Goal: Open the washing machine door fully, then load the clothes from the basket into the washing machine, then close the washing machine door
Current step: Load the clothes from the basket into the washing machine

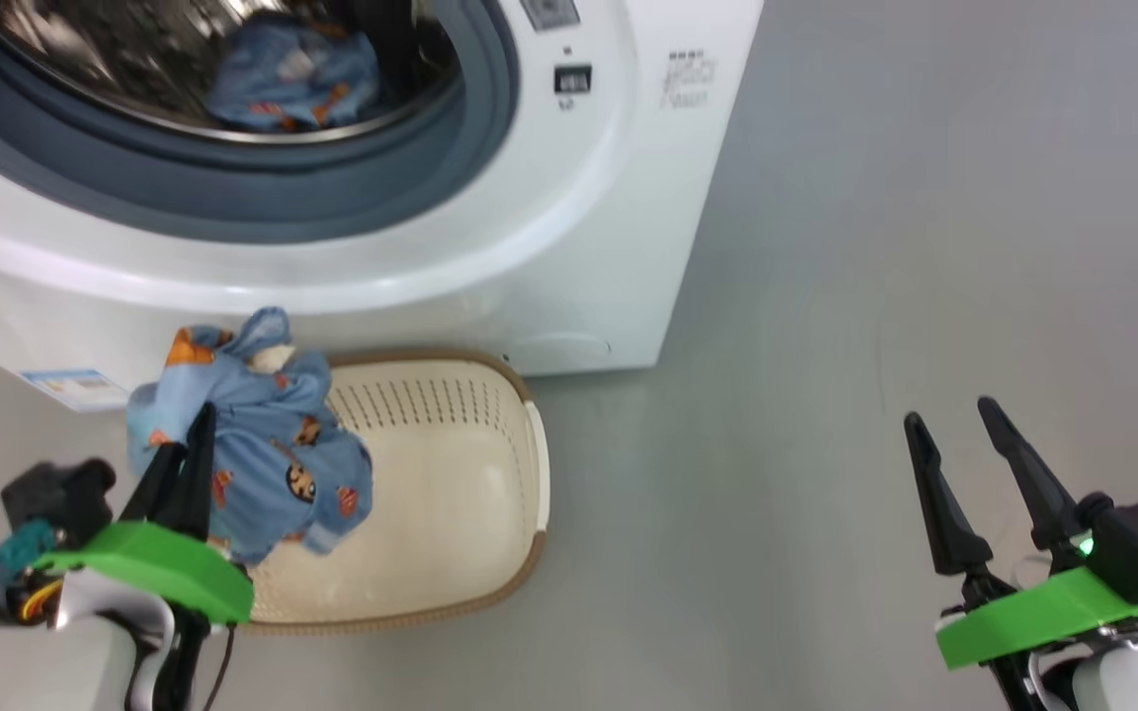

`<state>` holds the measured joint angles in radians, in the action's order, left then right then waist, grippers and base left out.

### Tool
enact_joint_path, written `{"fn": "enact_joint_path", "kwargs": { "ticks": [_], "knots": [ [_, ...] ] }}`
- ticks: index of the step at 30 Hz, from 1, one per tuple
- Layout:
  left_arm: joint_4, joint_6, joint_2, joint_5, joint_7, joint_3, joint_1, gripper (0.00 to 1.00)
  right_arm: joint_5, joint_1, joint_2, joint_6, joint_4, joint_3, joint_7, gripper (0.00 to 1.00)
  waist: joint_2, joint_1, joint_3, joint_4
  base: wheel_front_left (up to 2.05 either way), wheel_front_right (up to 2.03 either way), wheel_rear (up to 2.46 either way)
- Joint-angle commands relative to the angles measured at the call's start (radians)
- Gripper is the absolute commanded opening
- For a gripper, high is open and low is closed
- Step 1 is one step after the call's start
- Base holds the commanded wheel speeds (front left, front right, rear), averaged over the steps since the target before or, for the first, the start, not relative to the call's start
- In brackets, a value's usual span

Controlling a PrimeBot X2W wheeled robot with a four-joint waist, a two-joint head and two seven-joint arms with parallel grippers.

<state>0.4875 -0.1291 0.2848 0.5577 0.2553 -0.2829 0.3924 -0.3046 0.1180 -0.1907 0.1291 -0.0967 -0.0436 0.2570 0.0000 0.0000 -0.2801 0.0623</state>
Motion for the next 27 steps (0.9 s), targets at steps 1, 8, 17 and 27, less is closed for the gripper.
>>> {"fn": "enact_joint_path", "kwargs": {
  "ticks": [1,8,17,27],
  "knots": [
    [-0.070,-0.002,0.019,-0.041,0.006,0.076,-0.042,0.00,-0.012,-0.027,-0.014,0.002,0.018,-0.006,0.005,1.00,0.0000,0.0000,0.081,-0.025,0.00,0.00,0.00],
    [-0.186,-0.002,-0.008,-0.110,0.006,0.151,-0.163,0.00,-0.021,-0.076,-0.016,0.002,0.012,0.015,0.005,1.00,0.0000,0.0000,0.148,-0.028,0.00,0.00,0.00],
    [-0.333,-0.002,-0.040,-0.171,0.006,0.228,-0.312,0.00,-0.031,-0.159,-0.024,0.002,0.024,0.068,0.005,1.00,0.0000,0.0000,0.204,-0.041,0.00,0.00,0.00],
    [-0.440,-0.002,-0.073,-0.196,0.006,0.287,-0.420,0.00,-0.031,-0.192,-0.019,0.002,0.035,0.085,0.005,1.00,0.0000,0.0000,0.206,-0.043,0.00,0.00,0.00]
  ]
}}
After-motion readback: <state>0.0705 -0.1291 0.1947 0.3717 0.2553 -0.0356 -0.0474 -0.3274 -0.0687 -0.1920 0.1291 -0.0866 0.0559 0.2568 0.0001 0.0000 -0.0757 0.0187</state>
